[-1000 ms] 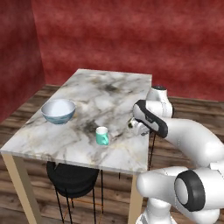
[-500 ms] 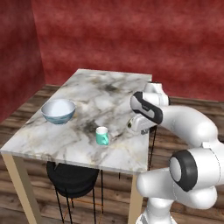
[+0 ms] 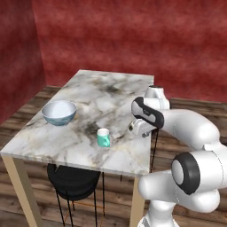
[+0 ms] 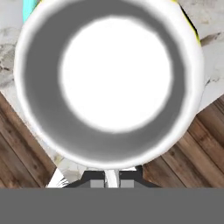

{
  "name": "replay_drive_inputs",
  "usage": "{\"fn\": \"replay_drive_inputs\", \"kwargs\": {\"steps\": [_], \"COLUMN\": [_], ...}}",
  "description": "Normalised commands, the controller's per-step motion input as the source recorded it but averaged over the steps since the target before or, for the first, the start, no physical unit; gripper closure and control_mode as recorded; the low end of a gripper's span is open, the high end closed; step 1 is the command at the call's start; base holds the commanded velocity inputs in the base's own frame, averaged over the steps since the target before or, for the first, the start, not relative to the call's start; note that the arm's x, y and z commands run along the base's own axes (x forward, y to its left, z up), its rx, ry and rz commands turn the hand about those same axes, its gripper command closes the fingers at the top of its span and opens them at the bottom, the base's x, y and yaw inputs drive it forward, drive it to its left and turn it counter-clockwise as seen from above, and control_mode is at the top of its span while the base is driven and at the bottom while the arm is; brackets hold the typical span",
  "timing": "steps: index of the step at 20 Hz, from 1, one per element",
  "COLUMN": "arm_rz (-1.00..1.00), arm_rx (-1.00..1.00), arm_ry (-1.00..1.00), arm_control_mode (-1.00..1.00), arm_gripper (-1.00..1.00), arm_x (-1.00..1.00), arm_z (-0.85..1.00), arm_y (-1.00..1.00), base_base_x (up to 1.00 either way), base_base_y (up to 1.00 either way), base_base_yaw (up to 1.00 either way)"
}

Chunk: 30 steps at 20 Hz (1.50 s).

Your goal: Clear the mugs and bowl far away from the sink.

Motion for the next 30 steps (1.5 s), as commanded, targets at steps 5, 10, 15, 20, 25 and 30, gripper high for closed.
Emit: {"fn": "replay_drive_inputs", "kwargs": {"steps": [5, 10, 15, 20, 25, 30], "arm_rz": [0.00, 0.00, 0.00, 0.00, 0.00, 0.00], "arm_rx": [0.00, 0.00, 0.00, -0.02, -0.03, -0.03], "arm_ry": [0.00, 0.19, 0.16, 0.01, 0.00, 0.00], "arm_control_mode": [-1.00, -1.00, -1.00, -1.00, -1.00, -1.00], "arm_gripper": [1.00, 1.00, 1.00, 1.00, 1.00, 1.00], "arm_x": [0.06, 0.19, 0.19, 0.17, 0.17, 0.21], "arm_z": [-0.32, -0.19, -0.20, -0.28, -0.31, -0.30], "arm_y": [0.00, 0.00, 0.00, 0.00, 0.00, 0.00], "base_base_x": [0.00, 0.00, 0.00, 0.00, 0.00, 0.00], "base_base_y": [0.00, 0.00, 0.00, 0.00, 0.00, 0.00], "base_base_yaw": [0.00, 0.00, 0.00, 0.00, 0.00, 0.00]}}
